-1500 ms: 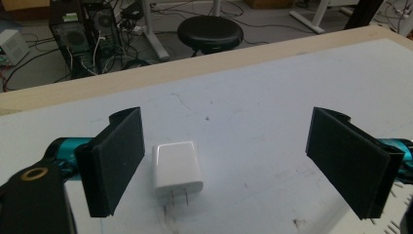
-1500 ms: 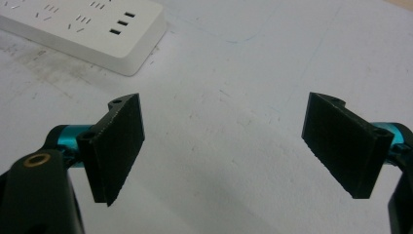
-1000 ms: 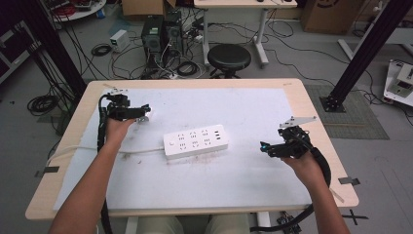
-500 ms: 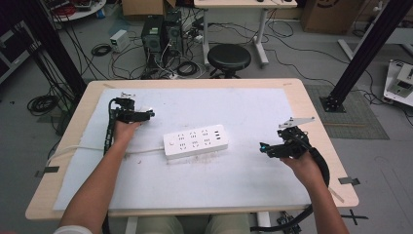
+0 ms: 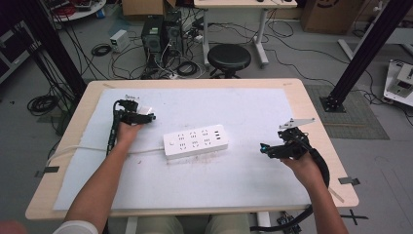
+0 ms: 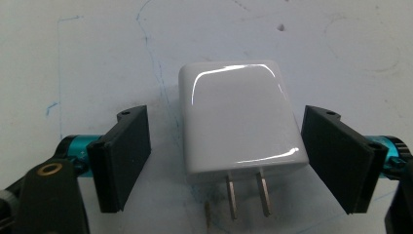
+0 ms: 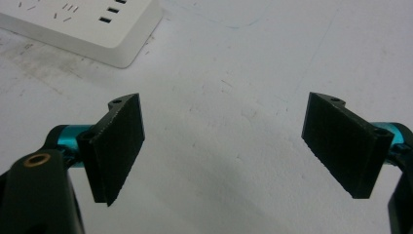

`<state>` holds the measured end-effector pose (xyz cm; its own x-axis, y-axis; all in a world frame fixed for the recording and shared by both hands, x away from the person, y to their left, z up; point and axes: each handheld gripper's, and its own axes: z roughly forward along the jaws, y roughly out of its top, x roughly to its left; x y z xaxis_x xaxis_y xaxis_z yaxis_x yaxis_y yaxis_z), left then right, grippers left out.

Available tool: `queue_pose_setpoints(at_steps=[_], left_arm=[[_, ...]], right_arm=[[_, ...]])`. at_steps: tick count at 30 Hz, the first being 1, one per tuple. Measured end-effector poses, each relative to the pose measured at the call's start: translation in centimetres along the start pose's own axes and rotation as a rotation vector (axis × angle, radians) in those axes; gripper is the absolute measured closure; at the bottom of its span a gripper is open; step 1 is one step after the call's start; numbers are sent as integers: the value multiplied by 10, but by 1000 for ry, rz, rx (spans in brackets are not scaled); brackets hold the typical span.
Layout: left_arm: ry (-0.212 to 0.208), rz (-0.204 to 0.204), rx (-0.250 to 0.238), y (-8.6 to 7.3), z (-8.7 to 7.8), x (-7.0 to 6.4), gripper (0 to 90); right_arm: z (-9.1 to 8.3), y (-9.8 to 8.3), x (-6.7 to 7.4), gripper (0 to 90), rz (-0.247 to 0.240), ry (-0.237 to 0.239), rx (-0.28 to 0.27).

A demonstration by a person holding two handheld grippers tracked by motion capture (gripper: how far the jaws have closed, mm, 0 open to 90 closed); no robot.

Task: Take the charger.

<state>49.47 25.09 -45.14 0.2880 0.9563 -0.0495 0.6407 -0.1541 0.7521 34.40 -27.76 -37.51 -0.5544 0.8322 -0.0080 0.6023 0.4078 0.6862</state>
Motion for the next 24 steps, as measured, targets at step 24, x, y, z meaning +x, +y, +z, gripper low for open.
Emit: queue_pose_setpoints(at_steps=[24], left_arm=[[23,11,3,3,-12,-4,425]], right_arm=[[-1,-1,-1,158,5,0,-1]])
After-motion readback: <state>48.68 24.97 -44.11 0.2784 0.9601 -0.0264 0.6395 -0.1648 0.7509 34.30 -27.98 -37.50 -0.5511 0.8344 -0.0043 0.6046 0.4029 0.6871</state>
